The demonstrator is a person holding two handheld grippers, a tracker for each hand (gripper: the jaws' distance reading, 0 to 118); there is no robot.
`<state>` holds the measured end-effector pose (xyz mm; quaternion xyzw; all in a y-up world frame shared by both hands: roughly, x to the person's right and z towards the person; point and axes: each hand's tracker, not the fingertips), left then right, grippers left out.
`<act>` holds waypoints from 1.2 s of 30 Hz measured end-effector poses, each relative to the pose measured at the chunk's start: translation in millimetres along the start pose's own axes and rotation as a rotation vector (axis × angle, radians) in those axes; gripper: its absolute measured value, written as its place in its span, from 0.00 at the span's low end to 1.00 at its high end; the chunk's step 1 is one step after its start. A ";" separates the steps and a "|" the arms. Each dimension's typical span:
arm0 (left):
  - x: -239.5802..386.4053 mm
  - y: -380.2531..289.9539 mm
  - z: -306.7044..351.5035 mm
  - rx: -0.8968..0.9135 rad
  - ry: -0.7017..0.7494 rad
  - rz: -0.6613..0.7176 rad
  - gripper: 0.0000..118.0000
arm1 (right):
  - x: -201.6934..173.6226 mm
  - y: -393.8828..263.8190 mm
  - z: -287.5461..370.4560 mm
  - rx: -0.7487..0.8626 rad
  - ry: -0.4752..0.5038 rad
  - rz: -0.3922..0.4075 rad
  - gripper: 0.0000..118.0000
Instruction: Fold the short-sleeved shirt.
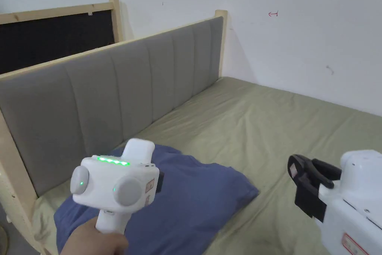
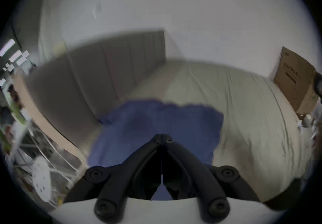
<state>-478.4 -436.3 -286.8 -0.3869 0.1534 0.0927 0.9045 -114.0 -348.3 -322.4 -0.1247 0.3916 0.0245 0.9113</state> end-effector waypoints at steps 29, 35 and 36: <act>-14.3 -20.5 -74.3 -0.197 -0.046 0.080 0.02 | 54.6 -68.3 -90.7 -0.394 -0.121 -0.147 0.00; -15.7 13.8 23.2 0.040 0.037 0.028 0.01 | 59.8 -58.3 -64.7 -0.369 -0.120 -0.118 0.00; -6.2 21.3 44.6 0.082 0.044 0.008 0.01 | 64.4 -56.6 -59.0 -0.358 -0.131 -0.120 0.00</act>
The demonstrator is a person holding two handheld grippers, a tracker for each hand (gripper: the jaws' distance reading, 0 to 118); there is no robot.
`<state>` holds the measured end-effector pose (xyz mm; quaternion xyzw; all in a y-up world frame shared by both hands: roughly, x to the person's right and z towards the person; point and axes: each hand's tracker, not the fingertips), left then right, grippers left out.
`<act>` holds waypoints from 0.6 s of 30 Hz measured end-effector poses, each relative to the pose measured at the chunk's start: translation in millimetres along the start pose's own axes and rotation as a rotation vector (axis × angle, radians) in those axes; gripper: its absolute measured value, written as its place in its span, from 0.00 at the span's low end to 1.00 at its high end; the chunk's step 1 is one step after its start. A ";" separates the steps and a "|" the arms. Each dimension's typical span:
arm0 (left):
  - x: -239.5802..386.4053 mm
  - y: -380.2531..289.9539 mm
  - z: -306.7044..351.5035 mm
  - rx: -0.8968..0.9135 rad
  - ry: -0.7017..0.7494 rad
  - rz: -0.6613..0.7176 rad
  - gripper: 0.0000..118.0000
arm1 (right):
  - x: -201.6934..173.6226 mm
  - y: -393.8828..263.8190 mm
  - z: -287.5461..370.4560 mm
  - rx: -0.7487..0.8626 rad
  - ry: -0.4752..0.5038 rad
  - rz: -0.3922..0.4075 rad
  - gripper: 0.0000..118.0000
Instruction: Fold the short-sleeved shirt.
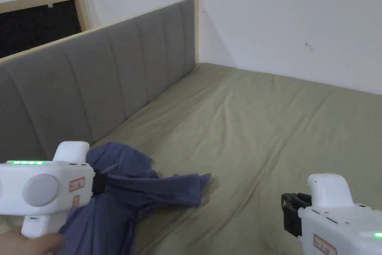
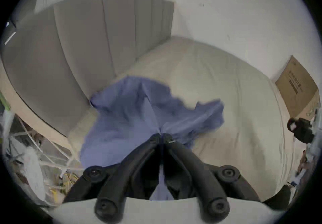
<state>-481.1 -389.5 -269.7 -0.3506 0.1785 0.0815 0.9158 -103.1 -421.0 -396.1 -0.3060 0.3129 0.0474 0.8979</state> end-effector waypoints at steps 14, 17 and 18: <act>191.5 127.6 154.5 0.362 -0.632 -0.203 0.01 | 79.6 -1.1 161.0 0.257 -0.167 -0.130 0.00; 258.9 117.5 156.6 0.314 -0.780 -0.244 0.01 | 104.1 -10.7 200.0 0.301 -0.256 -0.149 0.00; 282.7 114.0 152.7 0.285 -0.808 -0.267 0.02 | 113.2 -14.2 213.2 0.311 -0.291 -0.155 0.00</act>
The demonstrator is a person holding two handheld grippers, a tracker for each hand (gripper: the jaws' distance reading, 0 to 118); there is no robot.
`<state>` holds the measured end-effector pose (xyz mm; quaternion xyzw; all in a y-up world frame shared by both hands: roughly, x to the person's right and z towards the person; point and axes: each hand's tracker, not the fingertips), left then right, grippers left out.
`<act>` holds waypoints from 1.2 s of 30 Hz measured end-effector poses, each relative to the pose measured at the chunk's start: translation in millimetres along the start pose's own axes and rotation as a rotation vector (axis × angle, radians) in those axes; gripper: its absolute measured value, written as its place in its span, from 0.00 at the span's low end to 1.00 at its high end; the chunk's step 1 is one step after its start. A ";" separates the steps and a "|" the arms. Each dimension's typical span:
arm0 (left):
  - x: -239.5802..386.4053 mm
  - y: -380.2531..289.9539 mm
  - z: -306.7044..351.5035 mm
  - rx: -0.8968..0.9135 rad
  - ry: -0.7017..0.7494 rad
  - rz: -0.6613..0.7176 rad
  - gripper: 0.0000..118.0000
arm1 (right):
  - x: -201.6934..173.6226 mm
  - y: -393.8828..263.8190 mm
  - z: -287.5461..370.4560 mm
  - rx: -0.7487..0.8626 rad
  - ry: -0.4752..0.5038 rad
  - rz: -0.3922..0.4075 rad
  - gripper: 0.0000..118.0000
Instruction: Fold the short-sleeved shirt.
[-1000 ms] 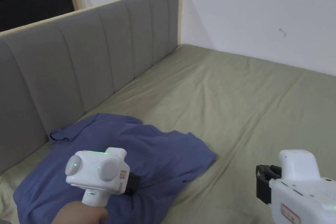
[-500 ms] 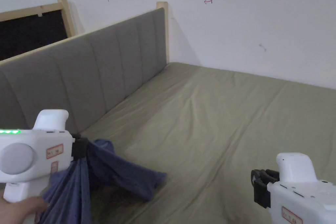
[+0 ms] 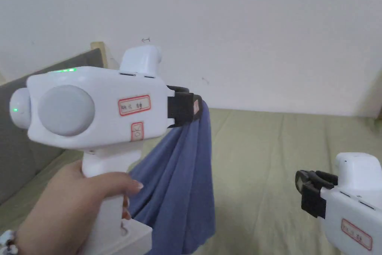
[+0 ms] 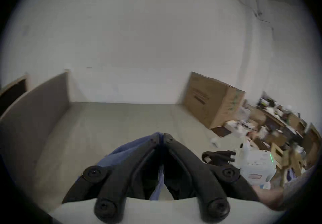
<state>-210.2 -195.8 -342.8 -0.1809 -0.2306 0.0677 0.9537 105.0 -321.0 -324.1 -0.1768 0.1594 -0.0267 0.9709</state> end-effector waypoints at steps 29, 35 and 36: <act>43.9 -166.1 -189.6 -0.535 -0.058 0.200 0.86 | 120.8 -58.2 36.1 -0.082 -0.210 -0.239 0.00; 24.6 -159.0 -80.4 -0.123 0.139 0.142 0.02 | 107.8 -49.1 56.9 0.025 -0.223 -0.172 0.00; 21.3 -164.1 -68.6 -0.109 0.169 0.160 0.01 | 106.5 -49.5 59.8 0.033 -0.228 -0.166 0.00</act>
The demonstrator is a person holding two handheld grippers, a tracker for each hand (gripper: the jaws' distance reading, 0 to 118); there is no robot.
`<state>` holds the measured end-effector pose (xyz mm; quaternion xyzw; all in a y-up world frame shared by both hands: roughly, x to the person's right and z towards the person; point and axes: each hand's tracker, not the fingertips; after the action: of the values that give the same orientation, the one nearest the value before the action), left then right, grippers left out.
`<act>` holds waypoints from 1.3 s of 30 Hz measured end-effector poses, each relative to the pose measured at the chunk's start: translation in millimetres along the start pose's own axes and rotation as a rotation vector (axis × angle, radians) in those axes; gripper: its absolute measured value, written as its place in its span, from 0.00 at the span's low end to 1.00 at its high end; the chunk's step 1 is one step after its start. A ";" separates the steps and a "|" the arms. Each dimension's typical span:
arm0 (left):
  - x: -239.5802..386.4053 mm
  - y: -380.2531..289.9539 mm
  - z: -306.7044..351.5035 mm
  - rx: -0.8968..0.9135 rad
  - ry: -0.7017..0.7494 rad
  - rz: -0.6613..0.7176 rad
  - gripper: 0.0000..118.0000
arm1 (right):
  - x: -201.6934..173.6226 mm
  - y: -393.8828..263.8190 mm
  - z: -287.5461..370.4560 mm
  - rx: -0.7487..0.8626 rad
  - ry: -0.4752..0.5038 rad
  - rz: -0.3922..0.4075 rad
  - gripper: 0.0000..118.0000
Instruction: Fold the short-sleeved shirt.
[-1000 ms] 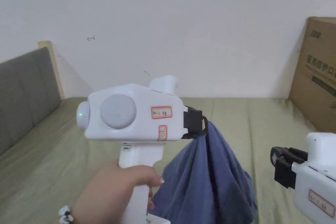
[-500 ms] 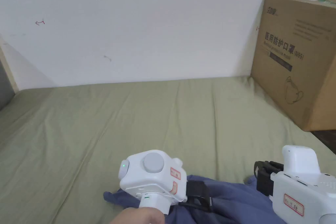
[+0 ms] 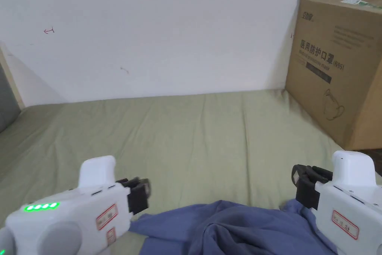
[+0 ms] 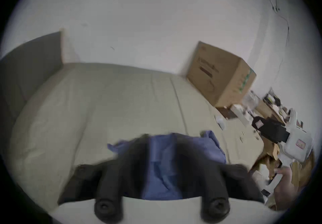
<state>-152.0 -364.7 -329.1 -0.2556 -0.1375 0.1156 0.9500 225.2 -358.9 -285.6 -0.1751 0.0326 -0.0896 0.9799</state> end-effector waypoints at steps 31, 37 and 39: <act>-58.1 -137.2 -37.9 -0.564 0.075 0.041 0.00 | 91.9 11.2 -111.0 -0.295 -0.202 -0.075 0.43; -69.6 -107.3 -7.1 -0.495 0.108 0.071 0.00 | 133.5 -37.0 -226.1 -0.736 -0.198 -0.144 0.74; -73.2 -104.6 -3.8 -0.502 0.111 0.063 0.00 | 141.1 -52.4 -249.9 -0.792 -0.212 -0.120 0.74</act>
<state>-203.7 -475.8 -292.9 -0.4936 -0.1016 0.0934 0.8587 331.4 -517.9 -505.9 -0.5485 -0.0468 -0.1086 0.8277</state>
